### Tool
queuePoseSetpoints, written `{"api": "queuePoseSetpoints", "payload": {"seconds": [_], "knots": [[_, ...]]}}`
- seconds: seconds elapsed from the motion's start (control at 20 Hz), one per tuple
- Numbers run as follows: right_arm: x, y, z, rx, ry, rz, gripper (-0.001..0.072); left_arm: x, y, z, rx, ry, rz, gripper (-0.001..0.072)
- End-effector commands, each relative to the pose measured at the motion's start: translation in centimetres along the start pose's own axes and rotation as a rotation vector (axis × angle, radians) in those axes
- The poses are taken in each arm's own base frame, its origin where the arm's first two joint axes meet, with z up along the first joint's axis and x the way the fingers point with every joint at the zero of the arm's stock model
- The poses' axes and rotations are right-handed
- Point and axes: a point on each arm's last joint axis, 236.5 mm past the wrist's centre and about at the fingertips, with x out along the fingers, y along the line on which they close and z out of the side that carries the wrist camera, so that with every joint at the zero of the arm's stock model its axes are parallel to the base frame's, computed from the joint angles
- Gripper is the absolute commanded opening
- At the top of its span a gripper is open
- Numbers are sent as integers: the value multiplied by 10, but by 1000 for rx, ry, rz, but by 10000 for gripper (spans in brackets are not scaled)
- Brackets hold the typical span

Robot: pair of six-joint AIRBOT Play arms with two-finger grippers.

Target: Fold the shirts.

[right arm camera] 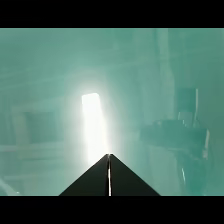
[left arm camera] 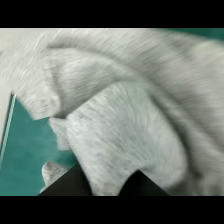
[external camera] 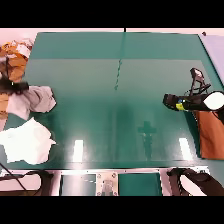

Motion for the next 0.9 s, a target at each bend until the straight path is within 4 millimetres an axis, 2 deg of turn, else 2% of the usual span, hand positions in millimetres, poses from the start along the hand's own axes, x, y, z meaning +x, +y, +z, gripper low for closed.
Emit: {"api": "queuePoseSetpoints", "payload": {"seconds": [0.0, 0.1, 0.2, 0.3, 0.4, 0.45, 0.55, 0.6, 0.7, 0.75, 0.8, 0.85], "knots": [[-19, -17, 10, 17, 17, -32, 13, -78, -79, 42, 82, -67, -156, 20], [-32, -27, 22, 32, -3, -46, 13, -127, -158, 51, 198, -134, -284, 20], [-42, -34, 30, 48, -14, -57, 13, -179, -243, 44, 311, -206, -453, 20], [-46, -39, 32, 61, -14, -64, 12, -224, -313, 21, 397, -242, -615, 20], [-46, -40, 32, 40, -13, -64, 12, -257, -367, -12, 468, -237, -755, 20], [-46, -40, 31, 40, -8, -64, 12, -267, -388, -30, 505, -224, -801, 20], [-46, -40, 30, 41, -6, -64, 12, -271, -418, -62, 555, -183, -840, 21], [-46, -39, 30, 41, -5, -63, 12, -266, -431, -78, 576, -155, -849, 21], [-46, -36, 30, 48, -4, -47, 13, -241, -459, -117, 621, -67, -860, 23], [-46, -34, 30, 51, -3, -41, 56, -229, -472, -138, 627, -12, -875, 66], [-46, -33, 30, 54, -3, -34, 182, -217, -482, -162, 634, 59, -892, 447], [-46, -32, 30, 55, -3, -34, 274, -208, -486, -180, 637, 132, -900, 710]]}}
